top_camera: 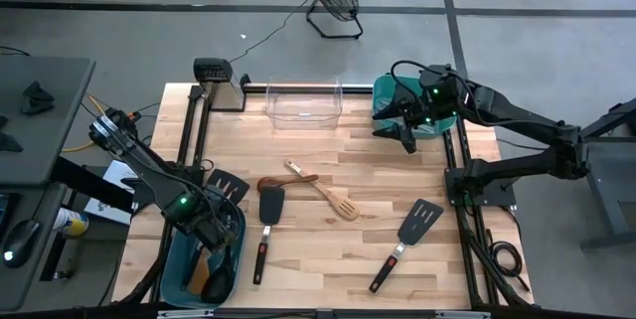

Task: Pick & Place Kitchen Items
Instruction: Put the top spatula into the blue bin, then put the right spatula into the transparent bin

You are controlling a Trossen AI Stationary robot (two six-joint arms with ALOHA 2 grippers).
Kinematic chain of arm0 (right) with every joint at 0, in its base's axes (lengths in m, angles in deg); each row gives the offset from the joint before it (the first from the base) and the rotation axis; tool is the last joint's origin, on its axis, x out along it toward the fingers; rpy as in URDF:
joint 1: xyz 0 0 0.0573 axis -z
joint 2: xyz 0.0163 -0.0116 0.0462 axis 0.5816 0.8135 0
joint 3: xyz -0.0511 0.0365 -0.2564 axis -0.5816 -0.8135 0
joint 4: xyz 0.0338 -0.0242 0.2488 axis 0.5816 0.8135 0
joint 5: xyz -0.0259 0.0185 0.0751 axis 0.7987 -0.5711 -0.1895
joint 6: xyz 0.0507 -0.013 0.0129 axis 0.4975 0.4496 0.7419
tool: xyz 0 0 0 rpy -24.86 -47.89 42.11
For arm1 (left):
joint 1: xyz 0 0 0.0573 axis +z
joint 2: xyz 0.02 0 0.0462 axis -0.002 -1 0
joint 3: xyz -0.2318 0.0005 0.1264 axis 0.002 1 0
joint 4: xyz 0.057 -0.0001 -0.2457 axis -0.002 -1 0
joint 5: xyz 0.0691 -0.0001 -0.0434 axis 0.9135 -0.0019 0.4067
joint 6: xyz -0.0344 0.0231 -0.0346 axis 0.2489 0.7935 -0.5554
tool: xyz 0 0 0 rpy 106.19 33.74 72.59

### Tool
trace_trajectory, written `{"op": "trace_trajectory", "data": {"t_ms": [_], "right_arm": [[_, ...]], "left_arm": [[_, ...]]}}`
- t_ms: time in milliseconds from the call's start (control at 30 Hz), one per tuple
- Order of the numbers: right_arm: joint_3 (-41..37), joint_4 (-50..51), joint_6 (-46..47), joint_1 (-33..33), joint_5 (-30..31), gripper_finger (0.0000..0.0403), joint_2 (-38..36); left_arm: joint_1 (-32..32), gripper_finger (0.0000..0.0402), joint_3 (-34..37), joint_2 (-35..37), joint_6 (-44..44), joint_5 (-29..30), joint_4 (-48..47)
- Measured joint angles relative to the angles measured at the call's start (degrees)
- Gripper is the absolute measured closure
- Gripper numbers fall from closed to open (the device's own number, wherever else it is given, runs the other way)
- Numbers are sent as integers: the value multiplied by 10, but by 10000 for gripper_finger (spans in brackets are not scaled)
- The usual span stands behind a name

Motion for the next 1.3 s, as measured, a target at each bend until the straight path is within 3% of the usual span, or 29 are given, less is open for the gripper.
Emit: {"op": "trace_trajectory", "data": {"t_ms": [133, 400, 900, 1300], "right_arm": [[0, 2, 0, 0, 0, 176, 0], [0, 2, 0, 0, 0, 176, 0], [0, 15, 0, 0, 0, 176, 0], [0, 17, 0, 0, 0, 176, 0]], "left_arm": [[0, 334, 0, 0, 1, 0, 6], [0, 282, 0, 0, 2, 5, 11], [0, 275, -6, 0, -18, 9, 3], [0, 275, -89, 1, -24, 11, -65]]}}
